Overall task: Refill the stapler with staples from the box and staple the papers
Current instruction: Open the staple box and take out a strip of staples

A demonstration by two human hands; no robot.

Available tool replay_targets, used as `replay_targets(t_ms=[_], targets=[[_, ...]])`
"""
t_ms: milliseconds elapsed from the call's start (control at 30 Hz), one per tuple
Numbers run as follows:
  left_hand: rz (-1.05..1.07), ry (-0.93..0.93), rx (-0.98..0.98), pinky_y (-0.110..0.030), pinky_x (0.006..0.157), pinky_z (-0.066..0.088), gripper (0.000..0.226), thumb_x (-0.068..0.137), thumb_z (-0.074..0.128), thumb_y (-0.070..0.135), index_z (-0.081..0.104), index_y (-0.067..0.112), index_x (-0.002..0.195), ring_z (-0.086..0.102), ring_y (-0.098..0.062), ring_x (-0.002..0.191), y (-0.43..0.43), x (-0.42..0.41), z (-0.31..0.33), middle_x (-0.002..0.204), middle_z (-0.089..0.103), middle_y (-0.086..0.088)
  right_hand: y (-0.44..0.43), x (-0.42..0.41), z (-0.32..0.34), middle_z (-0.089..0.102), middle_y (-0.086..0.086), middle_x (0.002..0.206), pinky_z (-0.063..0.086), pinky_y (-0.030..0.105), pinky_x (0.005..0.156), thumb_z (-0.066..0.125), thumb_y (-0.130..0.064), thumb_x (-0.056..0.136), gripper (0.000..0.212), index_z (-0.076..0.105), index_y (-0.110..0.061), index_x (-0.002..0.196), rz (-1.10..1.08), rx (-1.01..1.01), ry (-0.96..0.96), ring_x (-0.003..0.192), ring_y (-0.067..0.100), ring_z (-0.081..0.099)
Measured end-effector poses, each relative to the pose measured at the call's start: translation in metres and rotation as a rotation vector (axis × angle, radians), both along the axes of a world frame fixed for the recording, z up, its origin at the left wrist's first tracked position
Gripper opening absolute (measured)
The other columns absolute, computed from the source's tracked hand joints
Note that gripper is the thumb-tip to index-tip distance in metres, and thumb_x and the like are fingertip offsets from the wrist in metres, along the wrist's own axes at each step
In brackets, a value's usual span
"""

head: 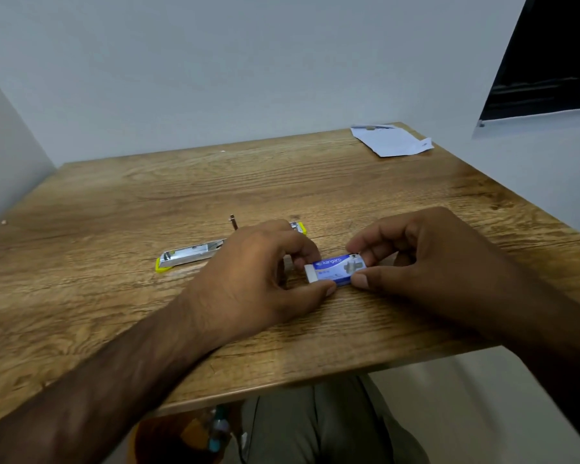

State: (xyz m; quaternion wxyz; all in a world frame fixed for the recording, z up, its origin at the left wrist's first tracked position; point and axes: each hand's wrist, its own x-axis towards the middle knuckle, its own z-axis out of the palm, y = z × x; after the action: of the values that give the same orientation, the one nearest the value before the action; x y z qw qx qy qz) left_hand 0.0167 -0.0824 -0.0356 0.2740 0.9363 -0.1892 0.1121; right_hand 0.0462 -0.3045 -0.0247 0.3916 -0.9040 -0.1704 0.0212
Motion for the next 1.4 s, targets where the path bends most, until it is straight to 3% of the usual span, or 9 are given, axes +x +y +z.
replay_targets(t_ms=[233, 367, 500, 633, 733, 833, 1000, 1100, 1400], targets=[[-0.041, 0.03, -0.036, -0.006, 0.06, 0.035, 0.034, 0.072, 0.082, 0.051, 0.076, 0.033, 0.099, 0.055, 0.007, 0.071, 0.009, 0.002, 0.0, 0.083, 0.064, 0.015, -0.007, 0.006, 0.005, 0.075, -0.011, 0.083, 0.048, 0.009, 0.059, 0.084, -0.021, 0.075, 0.026, 0.076, -0.033, 0.097, 0.047, 0.045, 0.082, 0.069, 0.007, 0.069], [-0.05, 0.025, -0.064, -0.01, 0.06, 0.036, 0.036, 0.07, 0.083, 0.052, 0.074, 0.033, 0.099, 0.055, 0.007, 0.067, 0.013, 0.004, -0.003, 0.083, 0.064, 0.017, -0.015, 0.009, 0.007, 0.074, -0.011, 0.081, 0.047, 0.013, 0.046, 0.083, -0.019, 0.076, 0.025, 0.076, -0.035, 0.094, 0.043, 0.054, 0.149, 0.057, 0.006, 0.064], [-0.105, 0.028, -0.073, -0.015, 0.06, 0.038, 0.031, 0.073, 0.084, 0.047, 0.072, 0.032, 0.098, 0.055, 0.003, 0.067, 0.012, 0.002, 0.0, 0.086, 0.064, 0.013, -0.017, 0.005, 0.009, 0.073, -0.01, 0.081, 0.048, 0.015, 0.044, 0.083, -0.017, 0.076, 0.026, 0.076, -0.034, 0.094, 0.046, 0.052, 0.149, 0.052, 0.002, 0.061], [-0.135, 0.055, -0.085, -0.022, 0.059, 0.043, 0.025, 0.074, 0.084, 0.046, 0.071, 0.032, 0.091, 0.055, -0.006, 0.064, 0.011, 0.003, 0.002, 0.087, 0.062, 0.014, -0.017, 0.004, 0.013, 0.07, -0.02, 0.091, 0.044, 0.018, 0.054, 0.081, -0.04, 0.07, 0.031, 0.072, -0.047, 0.098, 0.024, -0.116, 0.088, 0.061, -0.003, 0.063], [-0.096, 0.104, -0.144, -0.015, 0.051, 0.034, 0.031, 0.068, 0.089, 0.041, 0.066, 0.026, 0.084, 0.046, -0.003, 0.051, 0.01, 0.002, 0.005, 0.064, 0.057, 0.026, -0.016, 0.002, 0.023, 0.064, -0.02, 0.092, 0.045, 0.026, 0.061, 0.071, -0.06, 0.059, 0.046, 0.062, -0.058, 0.105, 0.012, -0.27, -0.018, 0.07, -0.004, 0.061], [-0.064, 0.169, -0.204, -0.018, 0.046, 0.032, 0.039, 0.062, 0.092, 0.04, 0.062, 0.022, 0.08, 0.038, -0.004, 0.044, 0.012, 0.003, 0.004, 0.046, 0.049, 0.016, -0.007, -0.001, 0.036, 0.064, -0.018, 0.087, 0.048, 0.029, 0.061, 0.068, -0.055, 0.063, 0.035, 0.065, -0.055, 0.098, 0.035, -0.2, -0.135, 0.07, -0.001, 0.061], [-0.048, 0.213, -0.236, -0.022, 0.045, 0.035, 0.04, 0.056, 0.094, 0.039, 0.065, 0.023, 0.077, 0.04, -0.005, 0.043, 0.016, 0.006, 0.004, 0.046, 0.049, 0.001, 0.025, -0.007, 0.039, 0.066, -0.02, 0.076, 0.043, 0.025, 0.063, 0.067, -0.049, 0.071, 0.018, 0.073, -0.047, 0.088, 0.198, -0.24, -0.159, 0.074, -0.006, 0.057], [-0.044, 0.191, -0.242, -0.022, 0.046, 0.037, 0.038, 0.056, 0.095, 0.038, 0.066, 0.024, 0.077, 0.043, -0.004, 0.043, 0.016, 0.005, 0.004, 0.047, 0.051, 0.002, 0.038, -0.006, 0.039, 0.063, -0.02, 0.075, 0.039, 0.022, 0.062, 0.071, -0.04, 0.08, 0.01, 0.074, -0.047, 0.085, 0.24, -0.325, -0.176, 0.071, -0.004, 0.055], [-0.08, 0.137, -0.224, -0.016, 0.047, 0.036, 0.035, 0.06, 0.093, 0.037, 0.068, 0.019, 0.078, 0.045, -0.004, 0.043, 0.017, 0.002, 0.004, 0.047, 0.051, 0.009, 0.043, -0.004, 0.045, 0.064, -0.023, 0.076, 0.035, 0.013, 0.059, 0.072, -0.044, 0.082, 0.006, 0.074, -0.044, 0.088, 0.241, -0.549, -0.181, 0.069, -0.006, 0.051]])
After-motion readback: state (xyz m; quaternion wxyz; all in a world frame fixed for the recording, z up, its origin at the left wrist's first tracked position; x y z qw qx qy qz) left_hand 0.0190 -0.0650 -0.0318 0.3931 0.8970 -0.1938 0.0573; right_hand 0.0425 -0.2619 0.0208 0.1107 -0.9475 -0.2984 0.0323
